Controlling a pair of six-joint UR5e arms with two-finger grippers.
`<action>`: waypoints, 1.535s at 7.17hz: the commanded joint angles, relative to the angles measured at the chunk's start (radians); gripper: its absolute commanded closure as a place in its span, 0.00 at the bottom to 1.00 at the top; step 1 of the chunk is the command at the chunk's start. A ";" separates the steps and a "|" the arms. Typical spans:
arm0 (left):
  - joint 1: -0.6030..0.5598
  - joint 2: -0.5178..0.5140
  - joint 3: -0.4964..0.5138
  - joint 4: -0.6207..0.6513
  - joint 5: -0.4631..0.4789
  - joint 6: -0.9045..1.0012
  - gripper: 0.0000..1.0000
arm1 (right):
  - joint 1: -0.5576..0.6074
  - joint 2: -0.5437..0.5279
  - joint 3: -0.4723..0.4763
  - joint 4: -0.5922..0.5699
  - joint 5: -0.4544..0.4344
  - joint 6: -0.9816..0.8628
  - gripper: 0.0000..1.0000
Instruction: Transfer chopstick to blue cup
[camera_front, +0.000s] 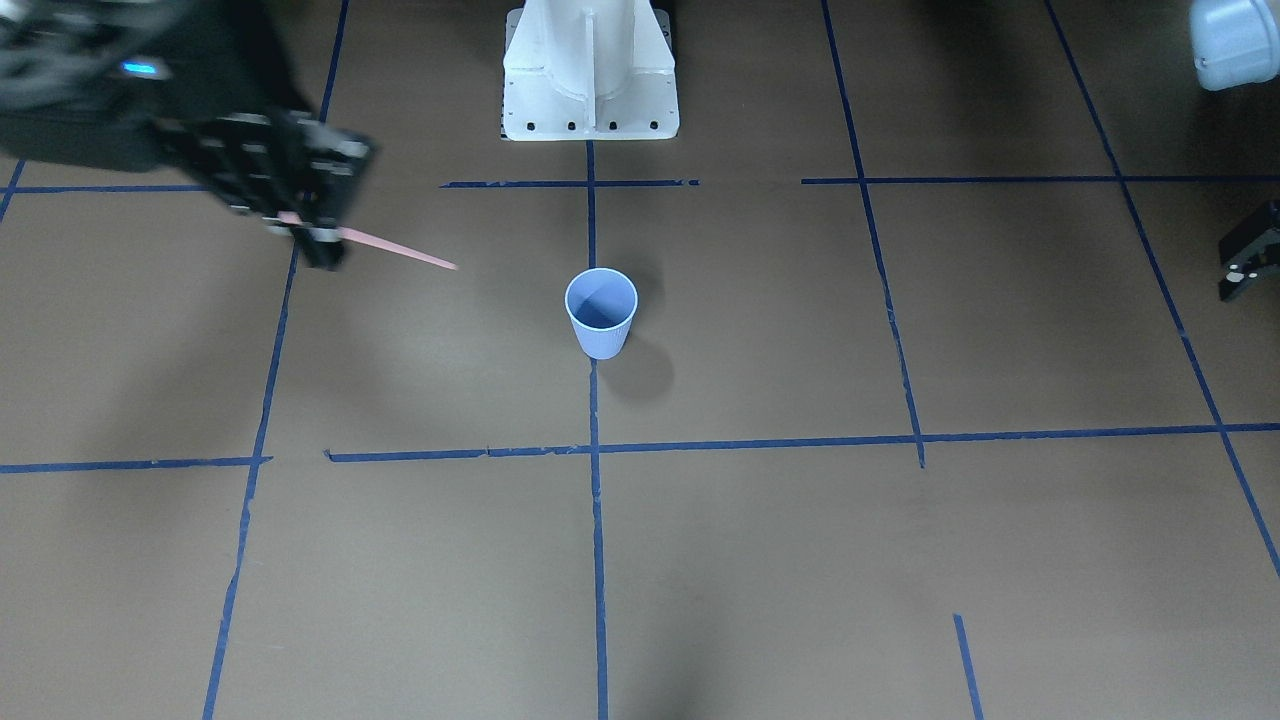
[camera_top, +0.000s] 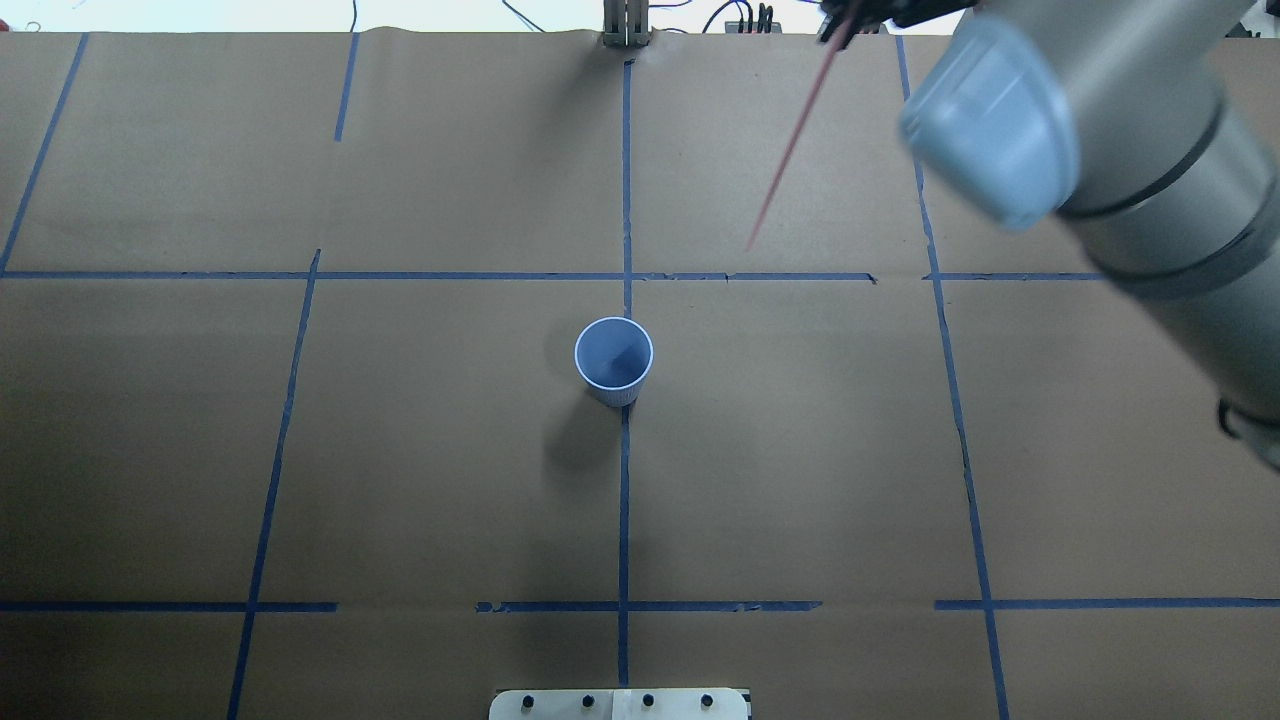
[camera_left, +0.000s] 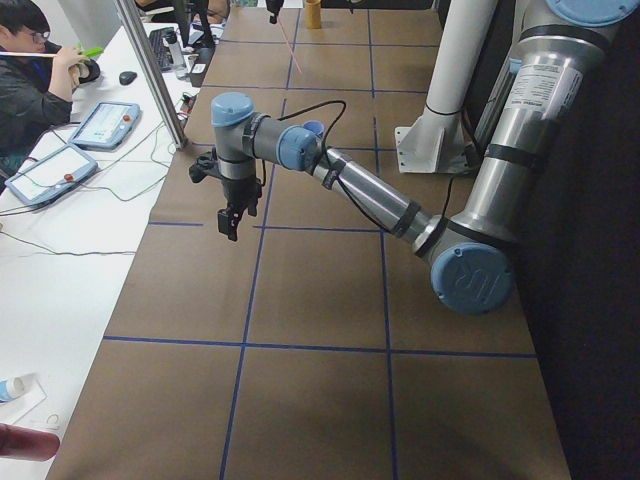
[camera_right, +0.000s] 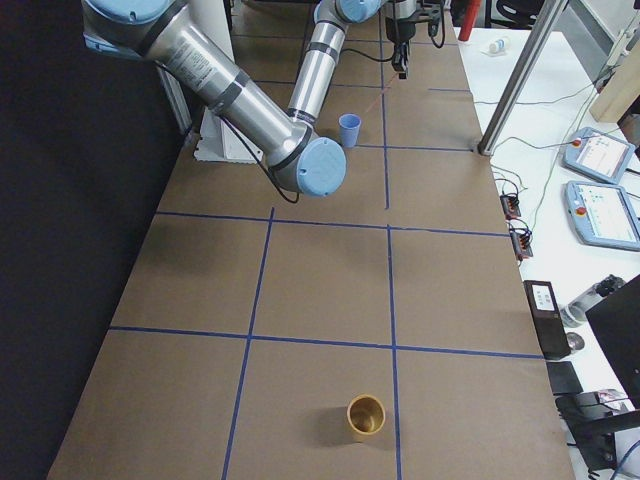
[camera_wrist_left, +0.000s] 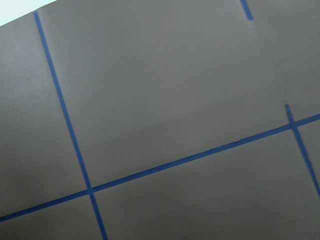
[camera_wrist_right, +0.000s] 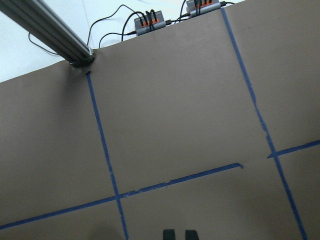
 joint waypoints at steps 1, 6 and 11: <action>-0.004 0.017 0.010 -0.004 0.000 0.011 0.00 | -0.173 0.071 -0.069 0.058 -0.189 0.101 1.00; -0.004 0.020 0.020 -0.004 0.000 0.008 0.00 | -0.267 0.119 -0.225 0.140 -0.257 0.115 1.00; -0.004 0.018 0.024 -0.004 0.000 0.007 0.00 | -0.331 0.062 -0.218 0.141 -0.276 0.115 0.01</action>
